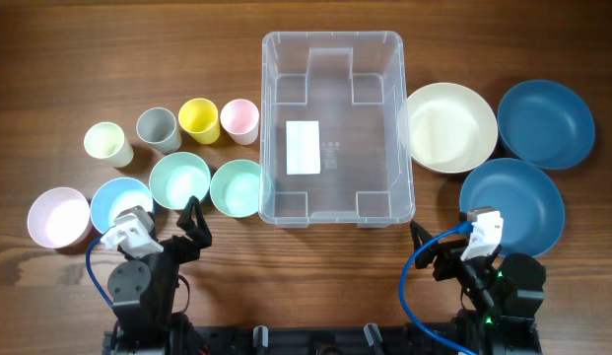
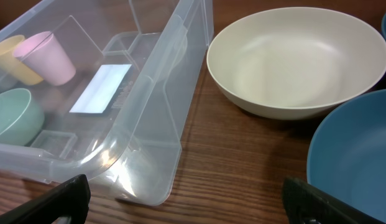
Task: Pack container
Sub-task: 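Move the right gripper to the nearer dark blue plate and grasp it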
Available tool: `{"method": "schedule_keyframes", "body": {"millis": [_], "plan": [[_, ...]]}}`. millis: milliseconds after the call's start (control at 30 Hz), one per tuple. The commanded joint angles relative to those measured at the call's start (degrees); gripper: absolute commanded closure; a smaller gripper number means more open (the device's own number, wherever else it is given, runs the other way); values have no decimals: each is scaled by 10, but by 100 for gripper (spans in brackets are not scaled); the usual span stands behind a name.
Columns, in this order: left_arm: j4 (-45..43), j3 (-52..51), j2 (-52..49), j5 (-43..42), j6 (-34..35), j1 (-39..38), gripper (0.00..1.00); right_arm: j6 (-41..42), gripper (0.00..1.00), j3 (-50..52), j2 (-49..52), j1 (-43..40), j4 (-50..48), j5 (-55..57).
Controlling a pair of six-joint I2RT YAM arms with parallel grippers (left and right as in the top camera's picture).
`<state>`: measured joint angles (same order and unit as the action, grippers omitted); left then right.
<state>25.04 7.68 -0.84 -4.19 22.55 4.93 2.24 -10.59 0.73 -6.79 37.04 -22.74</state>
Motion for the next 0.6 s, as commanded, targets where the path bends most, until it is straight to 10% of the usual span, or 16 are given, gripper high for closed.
{"method": "schedule_keyframes", "body": {"millis": [0, 333, 567], "plan": [[2, -3, -10, 2, -14, -3, 0, -6, 0, 1, -3, 2, 31, -67], [2, -3, -10, 2, -14, -3, 0, -107, 0, 1, -3, 2, -9, 125], [2, -3, -10, 2, -14, -3, 0, -80, 0, 2, -3, 2, -46, 55]]}}
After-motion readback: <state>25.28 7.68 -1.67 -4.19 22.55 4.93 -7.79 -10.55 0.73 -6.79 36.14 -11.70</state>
